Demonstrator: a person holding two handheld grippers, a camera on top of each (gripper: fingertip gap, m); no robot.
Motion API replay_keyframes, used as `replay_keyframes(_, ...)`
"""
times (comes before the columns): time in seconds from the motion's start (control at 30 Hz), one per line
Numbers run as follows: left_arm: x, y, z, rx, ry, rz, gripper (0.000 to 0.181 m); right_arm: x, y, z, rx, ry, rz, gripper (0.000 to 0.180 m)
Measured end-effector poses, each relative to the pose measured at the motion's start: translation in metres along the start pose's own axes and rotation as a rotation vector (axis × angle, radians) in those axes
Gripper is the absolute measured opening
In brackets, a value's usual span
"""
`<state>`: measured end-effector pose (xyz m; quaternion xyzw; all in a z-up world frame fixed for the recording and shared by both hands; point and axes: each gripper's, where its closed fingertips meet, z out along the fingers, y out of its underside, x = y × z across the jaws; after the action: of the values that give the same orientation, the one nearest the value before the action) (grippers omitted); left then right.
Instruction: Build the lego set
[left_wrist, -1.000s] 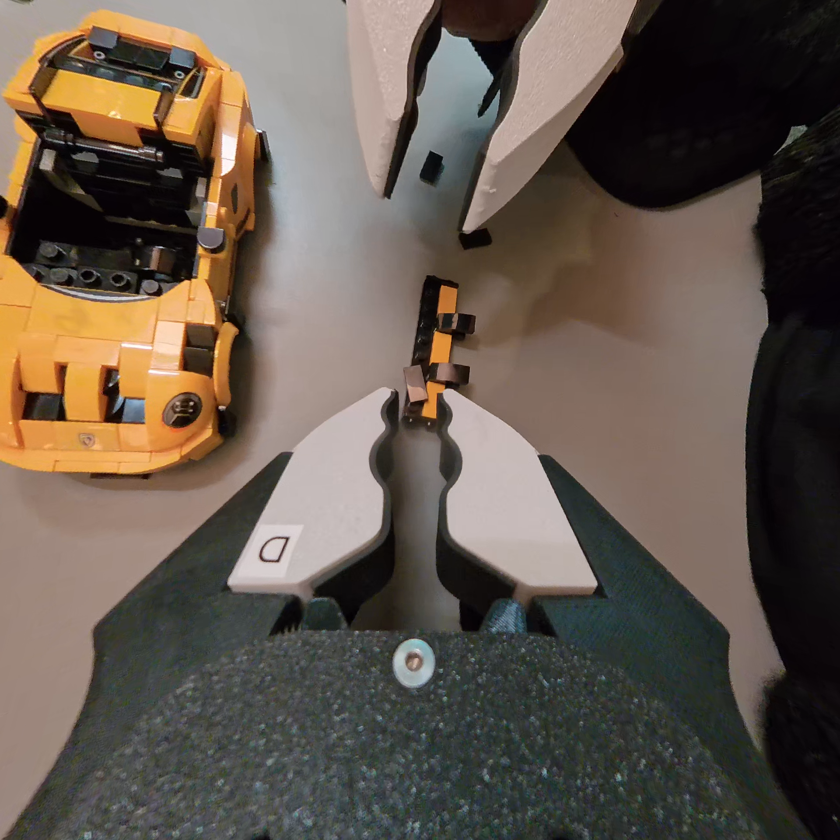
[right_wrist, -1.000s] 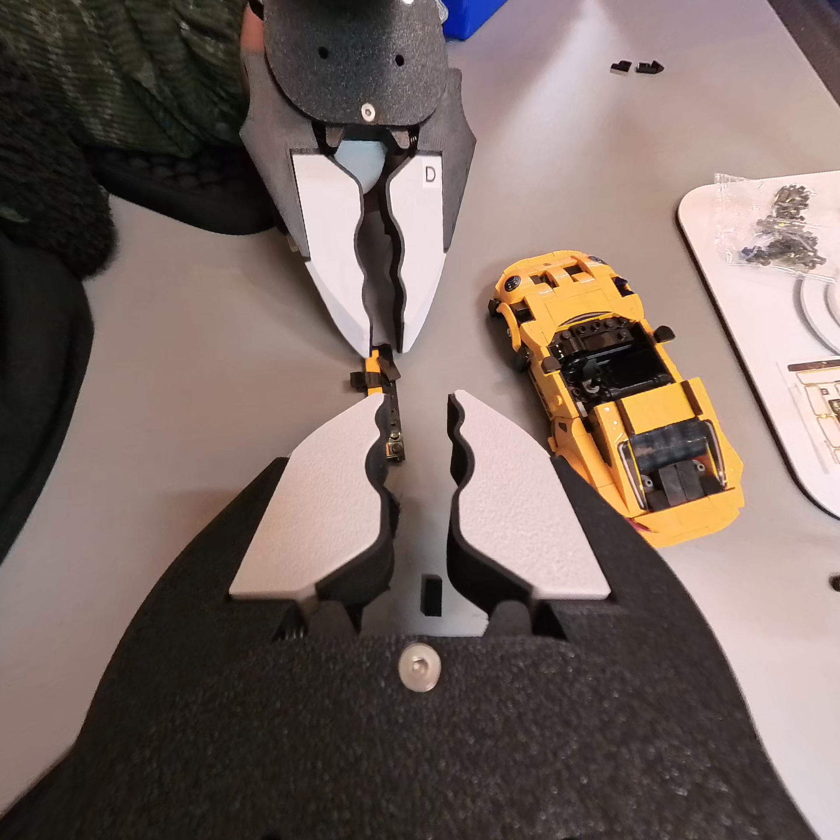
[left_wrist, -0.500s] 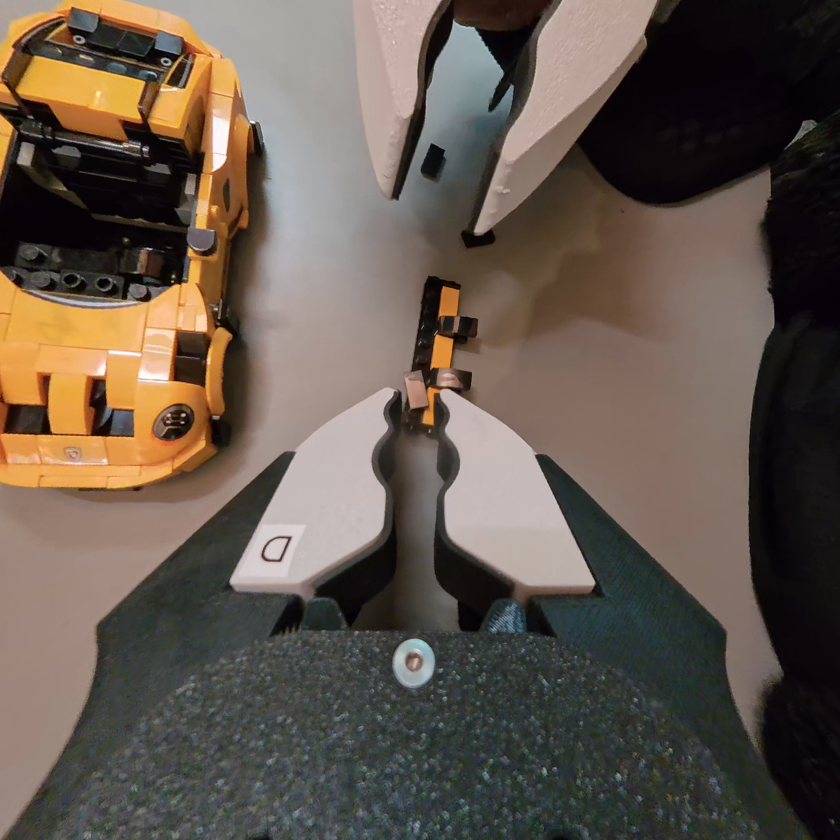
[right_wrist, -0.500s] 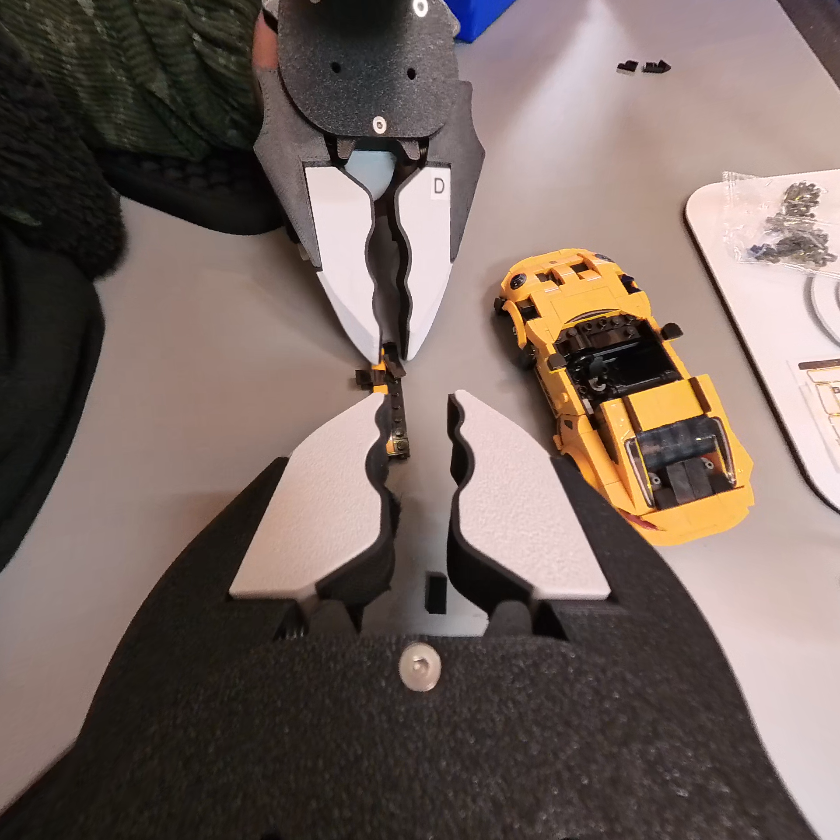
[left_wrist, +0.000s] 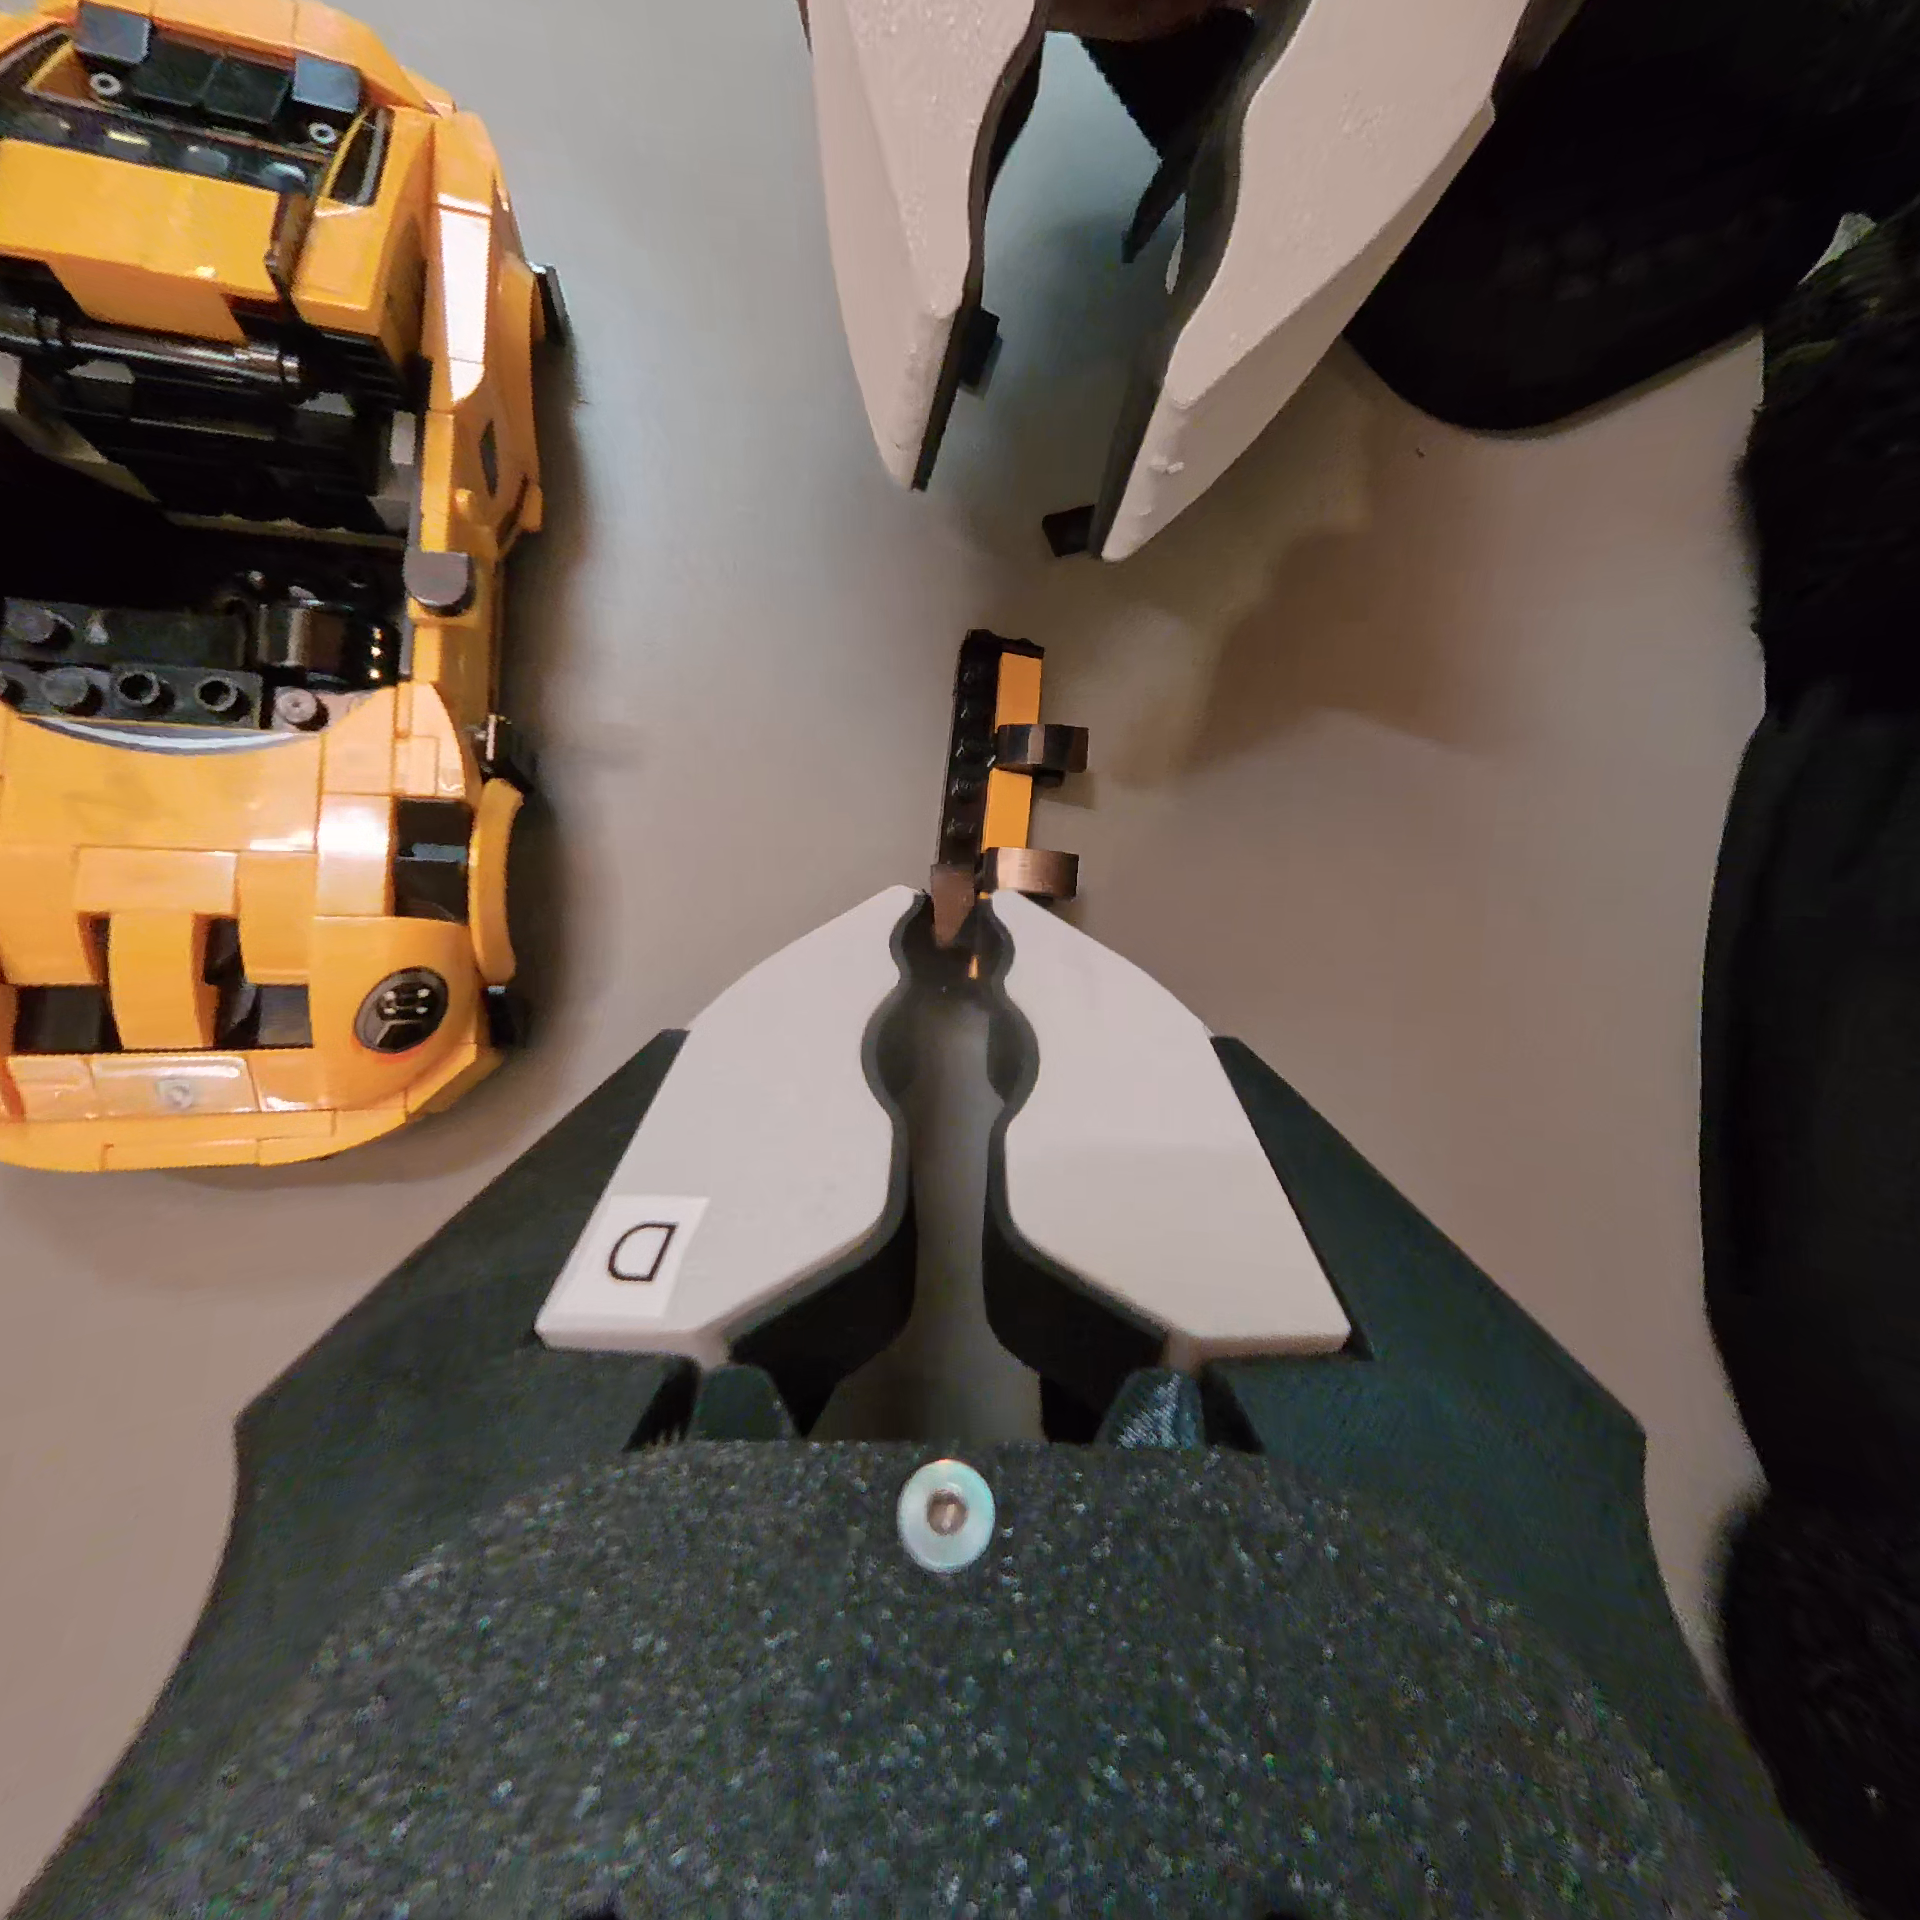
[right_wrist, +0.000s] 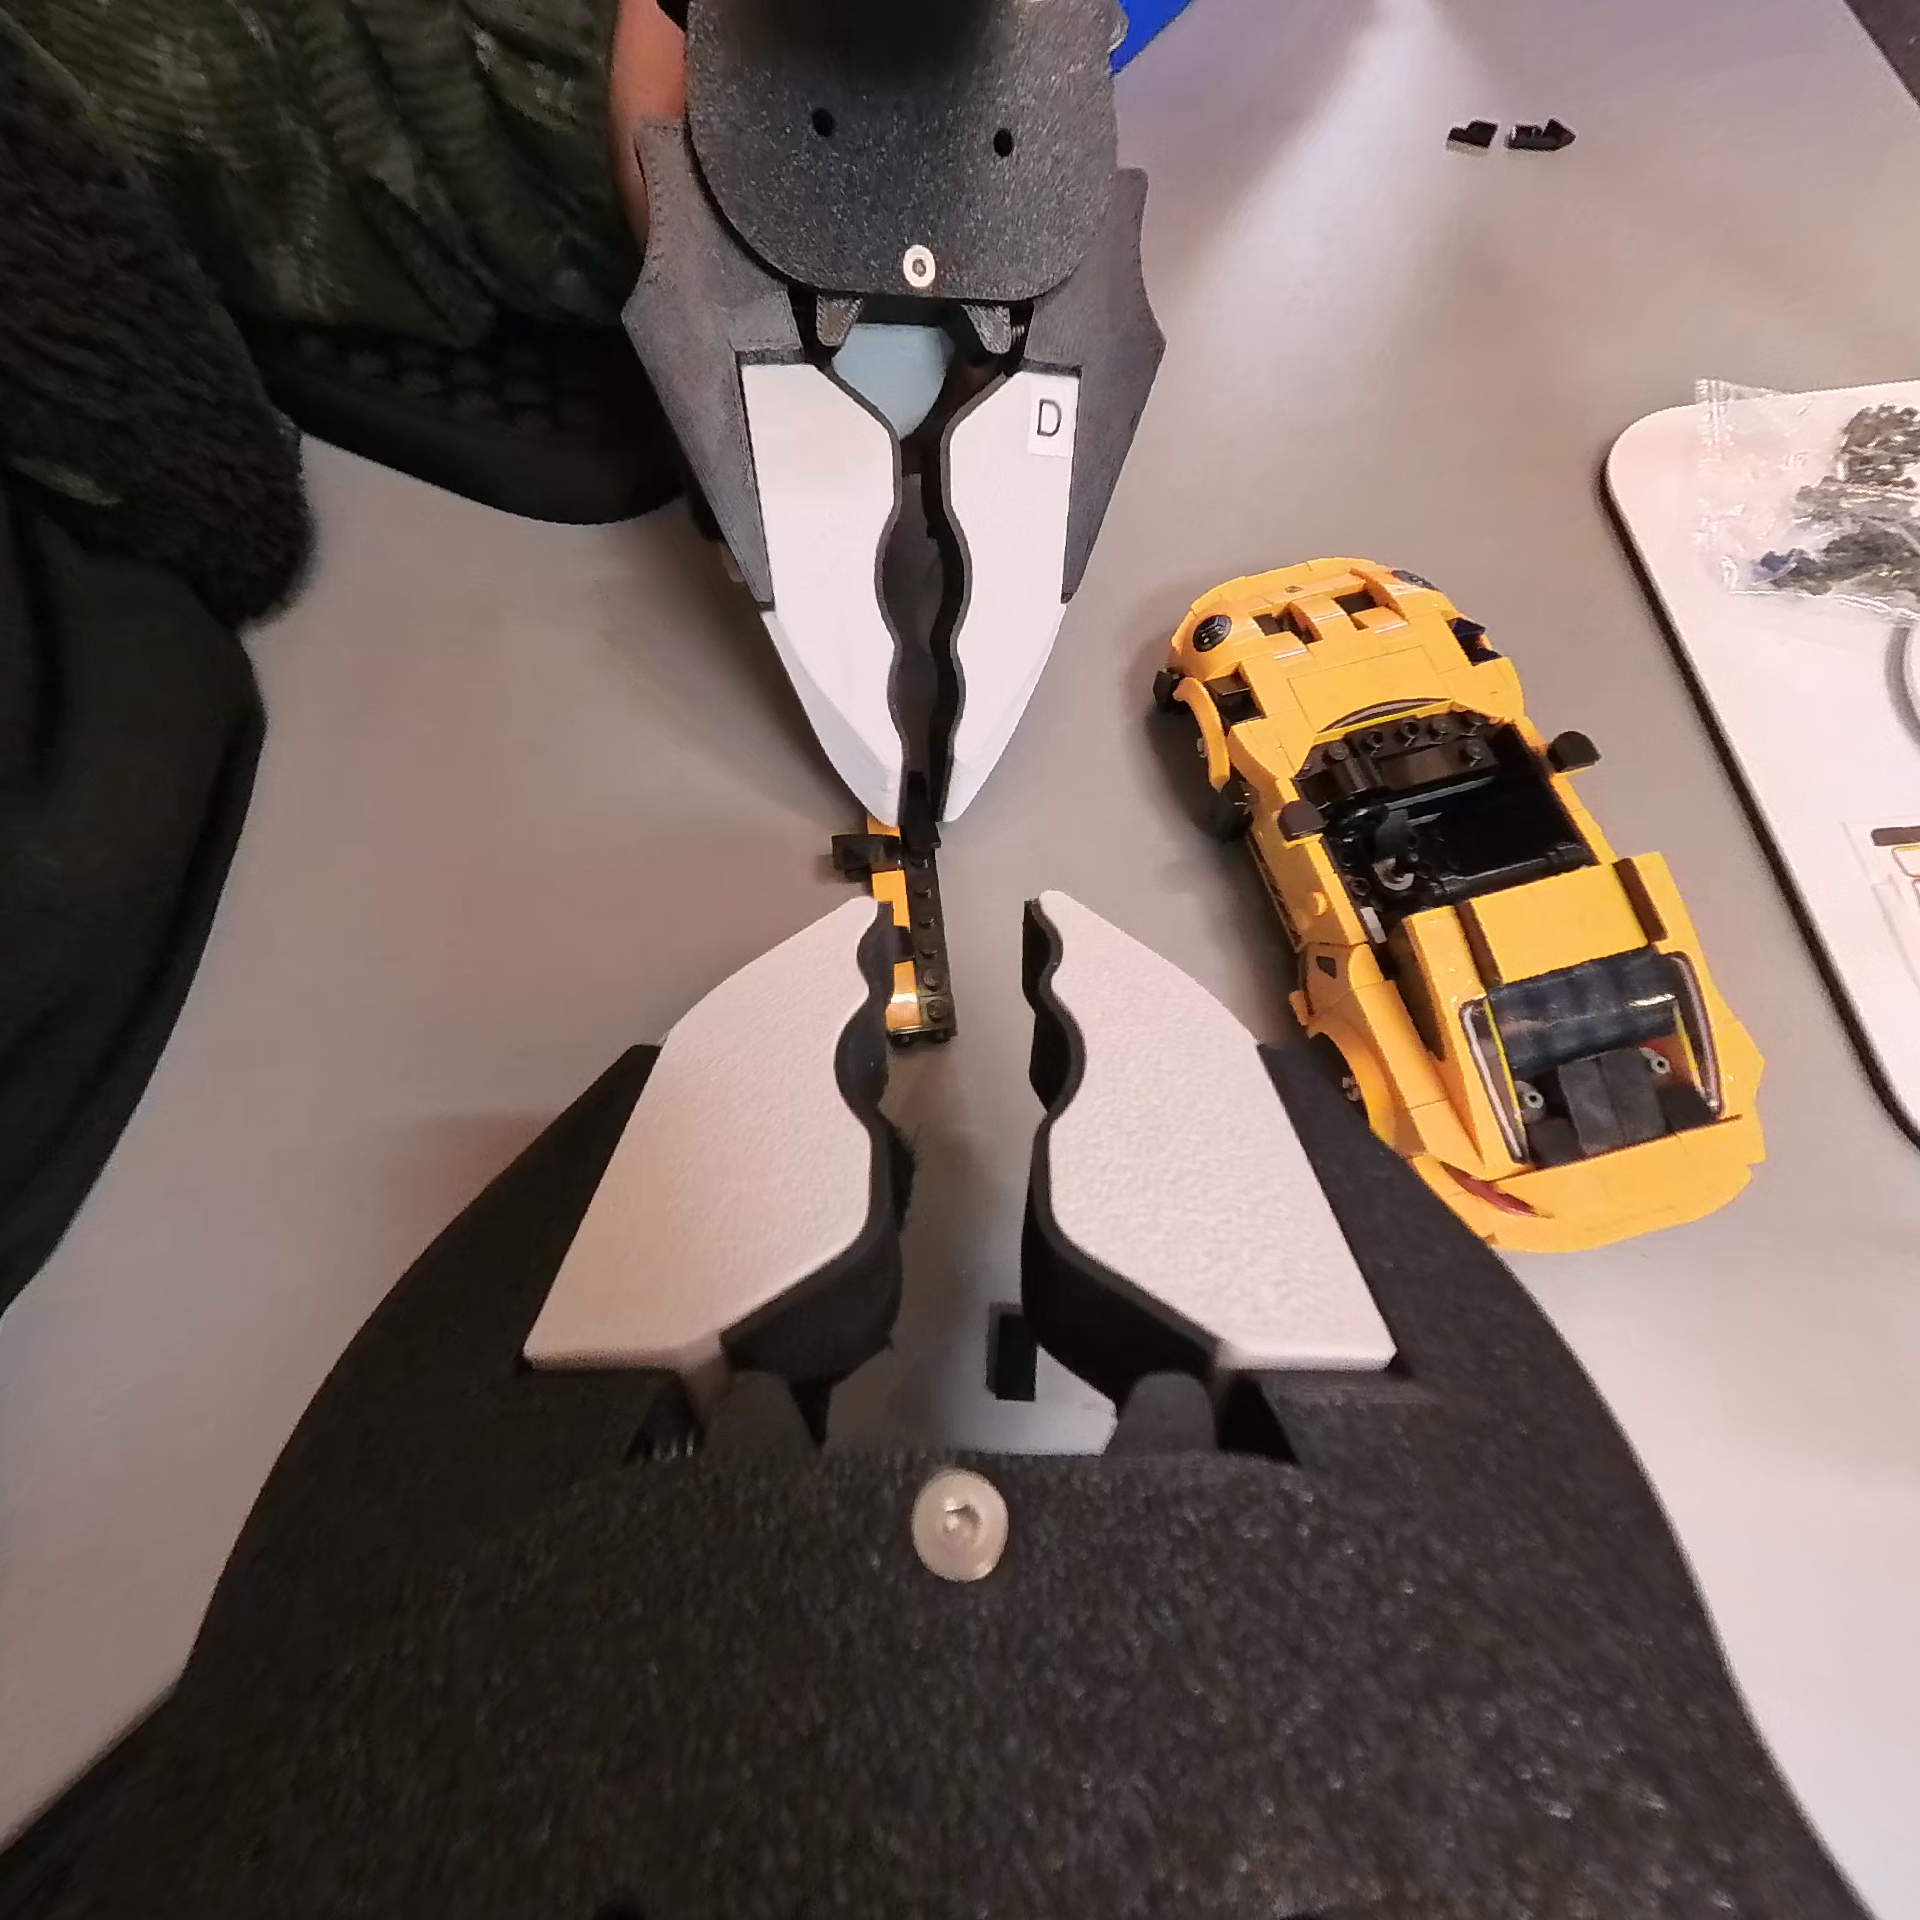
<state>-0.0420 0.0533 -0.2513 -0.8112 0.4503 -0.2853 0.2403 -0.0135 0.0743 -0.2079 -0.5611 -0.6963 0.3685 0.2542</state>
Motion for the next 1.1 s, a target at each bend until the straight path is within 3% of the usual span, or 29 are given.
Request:
replay_keyframes(0.63,0.007,0.004,-0.007,-0.004,0.065,0.004,0.018,-0.001,0.001,0.003,0.0,-0.015,0.012,0.023)
replay_keyframes(0.9,0.011,0.013,-0.01,-0.041,-0.002,-0.004,0.023,0.0,0.002,0.015,-0.064,-0.035,-0.008,0.023)
replay_keyframes(1.1,0.009,0.014,-0.005,-0.068,-0.057,-0.002,0.016,-0.001,0.006,0.029,-0.157,-0.053,-0.043,0.02)
